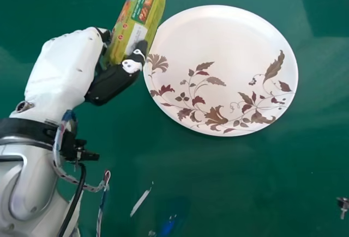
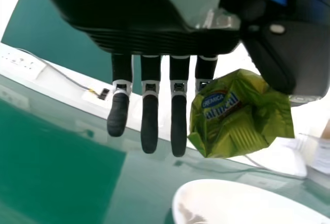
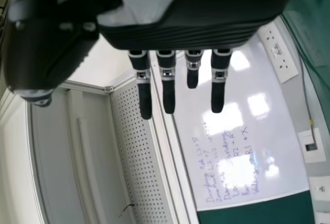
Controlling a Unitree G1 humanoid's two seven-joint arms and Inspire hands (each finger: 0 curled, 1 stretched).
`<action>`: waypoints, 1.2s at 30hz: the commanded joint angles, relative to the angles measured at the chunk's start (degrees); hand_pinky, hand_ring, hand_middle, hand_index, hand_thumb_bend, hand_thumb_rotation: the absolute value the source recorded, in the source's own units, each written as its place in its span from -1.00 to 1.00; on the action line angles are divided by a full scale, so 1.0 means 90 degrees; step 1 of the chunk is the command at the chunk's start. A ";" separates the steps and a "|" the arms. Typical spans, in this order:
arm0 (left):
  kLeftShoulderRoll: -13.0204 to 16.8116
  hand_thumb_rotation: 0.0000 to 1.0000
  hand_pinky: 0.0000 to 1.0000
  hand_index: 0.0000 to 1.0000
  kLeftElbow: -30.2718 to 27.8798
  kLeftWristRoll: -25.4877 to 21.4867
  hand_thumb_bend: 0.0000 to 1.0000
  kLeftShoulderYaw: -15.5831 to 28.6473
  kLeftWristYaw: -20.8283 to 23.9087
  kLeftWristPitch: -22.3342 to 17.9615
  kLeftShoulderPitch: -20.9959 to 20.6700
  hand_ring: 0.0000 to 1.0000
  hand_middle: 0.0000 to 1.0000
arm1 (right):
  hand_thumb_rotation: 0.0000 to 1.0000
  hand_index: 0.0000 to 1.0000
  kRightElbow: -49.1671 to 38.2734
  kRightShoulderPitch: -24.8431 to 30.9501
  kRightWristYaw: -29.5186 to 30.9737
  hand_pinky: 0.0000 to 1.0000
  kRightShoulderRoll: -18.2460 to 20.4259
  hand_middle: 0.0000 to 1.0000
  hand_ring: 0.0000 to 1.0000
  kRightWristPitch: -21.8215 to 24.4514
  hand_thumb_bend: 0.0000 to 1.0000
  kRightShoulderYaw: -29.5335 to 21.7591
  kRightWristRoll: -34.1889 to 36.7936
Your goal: Pick up biscuit and place it in the plate
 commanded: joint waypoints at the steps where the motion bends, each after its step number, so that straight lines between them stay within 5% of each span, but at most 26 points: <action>1: -0.0528 -1.00 -0.52 0.08 0.0007 -0.0185 0.02 0.0024 -0.0009 0.0043 -0.0224 -0.23 -0.08 | -0.01 0.54 -0.0167 0.0217 -0.0055 0.49 0.0059 0.70 0.77 -0.0073 0.77 -0.0066 -0.0015; 18: -0.0040 -1.00 -0.48 0.09 0.0237 -0.1139 0.02 0.0359 -0.0237 -0.0053 -0.0586 -0.22 -0.07 | -0.03 0.50 -0.0623 0.0994 0.0076 0.47 0.0247 0.67 0.71 -0.0476 0.79 -0.0039 -0.0077; 25: -0.0124 -1.00 -0.47 0.09 0.0374 -0.1215 0.02 0.0272 -0.0363 -0.0007 -0.0601 -0.23 -0.07 | -0.08 0.53 -0.0786 0.1282 0.0018 0.44 0.0402 0.70 0.75 -0.0586 0.77 0.0011 -0.0211; 36: 0.0224 -1.00 -0.50 0.08 0.1152 -0.2323 0.02 0.0263 0.0447 -0.0146 -0.0484 -0.23 -0.06 | -0.08 0.52 -0.0975 0.1425 -0.0290 0.41 0.0516 0.66 0.71 -0.0437 0.77 0.0234 -0.0570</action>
